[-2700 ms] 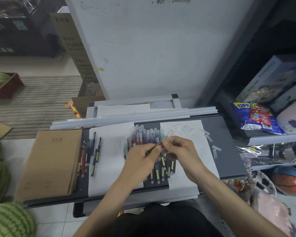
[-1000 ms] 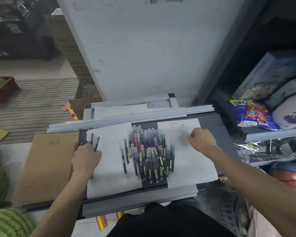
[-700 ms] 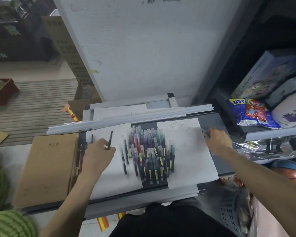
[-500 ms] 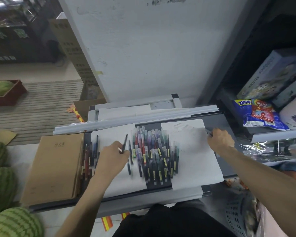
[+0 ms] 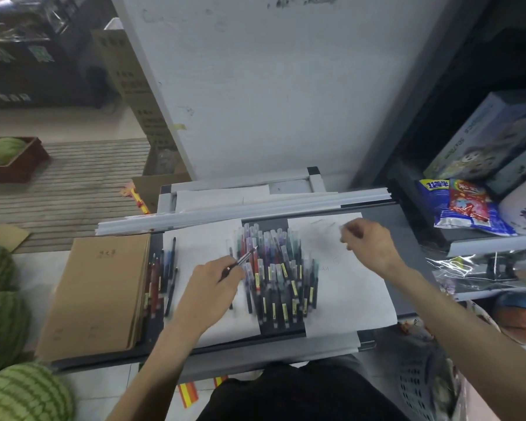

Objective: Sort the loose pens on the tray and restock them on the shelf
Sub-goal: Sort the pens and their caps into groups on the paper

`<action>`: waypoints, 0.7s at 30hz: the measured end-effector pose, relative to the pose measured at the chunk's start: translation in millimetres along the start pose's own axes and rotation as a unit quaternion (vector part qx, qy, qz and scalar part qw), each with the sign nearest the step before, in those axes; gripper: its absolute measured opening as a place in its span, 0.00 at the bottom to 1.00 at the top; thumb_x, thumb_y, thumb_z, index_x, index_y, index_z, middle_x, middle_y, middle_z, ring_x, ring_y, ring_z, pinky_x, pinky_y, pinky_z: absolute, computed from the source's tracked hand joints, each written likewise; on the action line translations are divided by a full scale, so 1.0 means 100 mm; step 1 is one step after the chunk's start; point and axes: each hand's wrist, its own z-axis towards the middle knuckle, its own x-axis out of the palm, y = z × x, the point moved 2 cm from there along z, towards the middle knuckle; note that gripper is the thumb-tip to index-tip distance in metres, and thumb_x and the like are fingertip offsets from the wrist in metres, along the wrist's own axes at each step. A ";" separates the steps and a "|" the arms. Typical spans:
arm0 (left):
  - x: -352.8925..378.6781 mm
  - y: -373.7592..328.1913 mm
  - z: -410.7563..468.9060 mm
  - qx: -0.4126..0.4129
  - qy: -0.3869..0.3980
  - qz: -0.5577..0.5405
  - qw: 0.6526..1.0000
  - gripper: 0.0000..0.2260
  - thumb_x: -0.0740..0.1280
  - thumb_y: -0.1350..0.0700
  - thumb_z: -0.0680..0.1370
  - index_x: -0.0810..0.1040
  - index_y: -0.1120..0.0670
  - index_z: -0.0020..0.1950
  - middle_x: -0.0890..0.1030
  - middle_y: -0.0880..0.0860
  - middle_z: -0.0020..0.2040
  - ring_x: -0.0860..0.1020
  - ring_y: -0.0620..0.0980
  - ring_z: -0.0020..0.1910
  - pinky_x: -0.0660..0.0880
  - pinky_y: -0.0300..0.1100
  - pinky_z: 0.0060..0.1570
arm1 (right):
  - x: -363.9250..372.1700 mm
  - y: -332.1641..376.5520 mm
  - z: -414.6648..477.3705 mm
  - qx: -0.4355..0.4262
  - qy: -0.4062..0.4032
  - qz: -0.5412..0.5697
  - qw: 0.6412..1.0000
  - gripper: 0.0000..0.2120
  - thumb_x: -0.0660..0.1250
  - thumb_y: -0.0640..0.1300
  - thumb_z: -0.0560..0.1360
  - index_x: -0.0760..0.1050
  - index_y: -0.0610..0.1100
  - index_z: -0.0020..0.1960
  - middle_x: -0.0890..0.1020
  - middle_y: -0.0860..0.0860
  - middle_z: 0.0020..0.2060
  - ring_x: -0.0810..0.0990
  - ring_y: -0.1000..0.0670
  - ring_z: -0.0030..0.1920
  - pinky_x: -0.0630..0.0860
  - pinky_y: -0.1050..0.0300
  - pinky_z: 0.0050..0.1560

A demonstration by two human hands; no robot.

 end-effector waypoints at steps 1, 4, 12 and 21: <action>-0.02 -0.05 -0.04 0.022 0.003 -0.008 1.000 0.12 0.64 0.52 0.83 0.79 0.54 0.41 0.72 0.52 0.28 0.67 0.44 0.26 0.64 0.38 0.31 | -0.01 0.18 -0.13 -0.032 0.025 0.047 0.998 0.07 0.69 0.49 0.81 0.82 0.47 0.51 0.86 0.54 0.41 0.84 0.52 0.40 0.78 0.57 0.45; -0.10 -0.23 -0.16 0.085 0.003 -0.026 0.996 0.10 0.64 0.50 0.85 0.81 0.47 0.47 0.71 0.48 0.27 0.66 0.45 0.25 0.63 0.35 0.29 | -0.04 0.69 -0.56 -0.115 0.106 0.183 0.971 0.08 0.71 0.51 0.79 0.84 0.48 0.53 0.86 0.54 0.40 0.82 0.52 0.37 0.76 0.62 0.42; -0.31 -0.52 -0.40 0.196 -0.011 -0.007 0.981 0.08 0.65 0.49 0.84 0.84 0.46 0.52 0.75 0.49 0.30 0.69 0.48 0.27 0.63 0.39 0.30 | -0.12 1.13 -1.02 -0.212 0.143 0.247 0.935 0.07 0.72 0.46 0.80 0.86 0.56 0.53 0.86 0.47 0.46 0.79 0.33 0.45 0.78 0.33 0.48; -0.40 -0.52 -0.43 0.219 -0.021 0.042 0.975 0.08 0.65 0.47 0.84 0.84 0.45 0.54 0.78 0.45 0.32 0.72 0.48 0.28 0.65 0.39 0.30 | -0.12 1.24 -1.05 -0.199 0.142 0.193 0.950 0.08 0.72 0.40 0.80 0.86 0.51 0.52 0.86 0.57 0.48 0.84 0.48 0.49 0.79 0.40 0.55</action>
